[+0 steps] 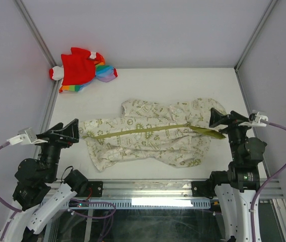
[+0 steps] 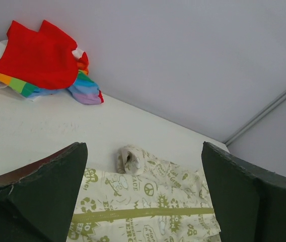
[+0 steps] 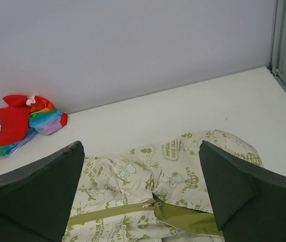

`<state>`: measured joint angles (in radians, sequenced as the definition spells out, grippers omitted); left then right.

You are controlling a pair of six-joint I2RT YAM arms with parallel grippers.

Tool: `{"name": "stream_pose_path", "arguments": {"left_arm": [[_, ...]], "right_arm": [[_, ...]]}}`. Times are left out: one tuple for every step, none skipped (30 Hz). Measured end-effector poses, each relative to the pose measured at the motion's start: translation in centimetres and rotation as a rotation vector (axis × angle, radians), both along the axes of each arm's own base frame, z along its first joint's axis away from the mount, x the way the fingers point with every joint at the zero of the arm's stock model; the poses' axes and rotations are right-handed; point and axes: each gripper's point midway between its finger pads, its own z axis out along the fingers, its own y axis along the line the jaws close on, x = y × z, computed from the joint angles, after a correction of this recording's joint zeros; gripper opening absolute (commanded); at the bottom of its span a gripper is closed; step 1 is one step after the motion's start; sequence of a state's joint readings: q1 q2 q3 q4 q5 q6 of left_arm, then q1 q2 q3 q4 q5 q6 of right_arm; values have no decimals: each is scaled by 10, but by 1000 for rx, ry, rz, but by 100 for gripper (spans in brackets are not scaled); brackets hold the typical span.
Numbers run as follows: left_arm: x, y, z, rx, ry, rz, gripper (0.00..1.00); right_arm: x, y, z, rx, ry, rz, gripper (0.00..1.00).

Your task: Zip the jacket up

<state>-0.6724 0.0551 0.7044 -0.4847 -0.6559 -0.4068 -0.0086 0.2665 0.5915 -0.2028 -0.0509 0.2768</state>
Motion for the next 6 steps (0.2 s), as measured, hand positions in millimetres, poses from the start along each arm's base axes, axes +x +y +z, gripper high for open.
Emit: {"name": "stream_pose_path", "arguments": {"left_arm": [[0, 1, 0, 0, -1, 3, 99], [0, 1, 0, 0, -1, 8, 99], [0, 3, 1, -2, -3, 14, 99], [0, 4, 1, -3, -2, 19, 99], [1, 4, 1, -4, -2, 23, 99], [1, 5, 1, -4, -2, 25, 99]], "right_arm": [[0, -1, -1, 3, 2, -6, 100], [0, -2, -1, 6, 2, -12, 99], [1, -3, 0, 9, 0, -17, 99], [1, -3, 0, 10, -1, -19, 99], [1, -3, 0, 12, -1, -20, 100], [1, -4, 0, 13, -1, -23, 99]]}}
